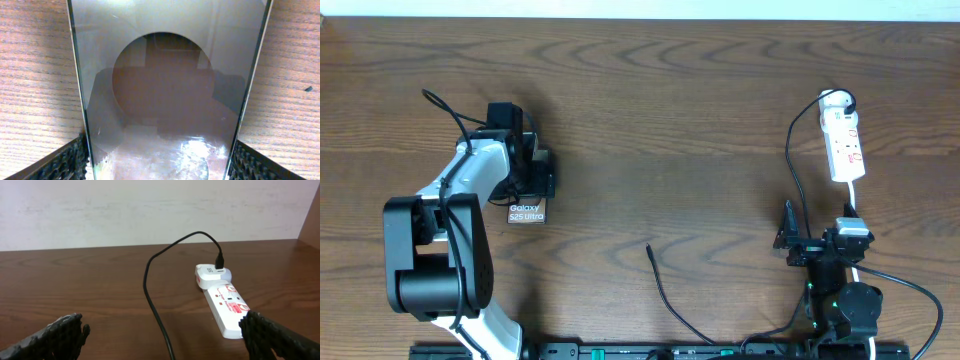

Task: Plug charger to phone and switch on socket
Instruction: 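Close the left gripper on the phone box edges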

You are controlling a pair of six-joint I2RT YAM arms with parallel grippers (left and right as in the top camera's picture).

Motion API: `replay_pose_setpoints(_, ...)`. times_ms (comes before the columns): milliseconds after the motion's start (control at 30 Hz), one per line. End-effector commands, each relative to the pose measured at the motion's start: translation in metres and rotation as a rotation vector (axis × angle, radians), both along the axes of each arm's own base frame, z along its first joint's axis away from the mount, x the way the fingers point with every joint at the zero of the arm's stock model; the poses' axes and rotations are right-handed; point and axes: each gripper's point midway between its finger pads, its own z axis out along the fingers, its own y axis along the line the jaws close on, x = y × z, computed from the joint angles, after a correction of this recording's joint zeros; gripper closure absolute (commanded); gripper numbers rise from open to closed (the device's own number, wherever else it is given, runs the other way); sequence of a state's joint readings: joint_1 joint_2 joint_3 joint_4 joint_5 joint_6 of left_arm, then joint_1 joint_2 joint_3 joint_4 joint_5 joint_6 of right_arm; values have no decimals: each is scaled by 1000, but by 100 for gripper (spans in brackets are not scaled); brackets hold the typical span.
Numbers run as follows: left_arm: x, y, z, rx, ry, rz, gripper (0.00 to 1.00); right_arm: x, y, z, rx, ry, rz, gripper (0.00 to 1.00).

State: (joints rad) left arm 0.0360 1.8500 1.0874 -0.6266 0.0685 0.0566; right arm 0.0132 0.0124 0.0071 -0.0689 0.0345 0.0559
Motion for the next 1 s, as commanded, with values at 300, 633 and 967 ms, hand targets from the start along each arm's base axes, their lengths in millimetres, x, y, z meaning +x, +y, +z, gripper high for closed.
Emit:
replay_pose_setpoints(300, -1, -3, -4, -24, 16, -2, 19, 0, -3, 0, -13, 0, -12, 1)
replay_pose_setpoints(633, -1, -3, -4, -24, 16, -2, 19, 0, -3, 0, -13, 0, -12, 1)
replay_pose_setpoints(967, -1, -3, -4, -24, 16, -2, 21, 0, -3, 0, -13, 0, -13, 1)
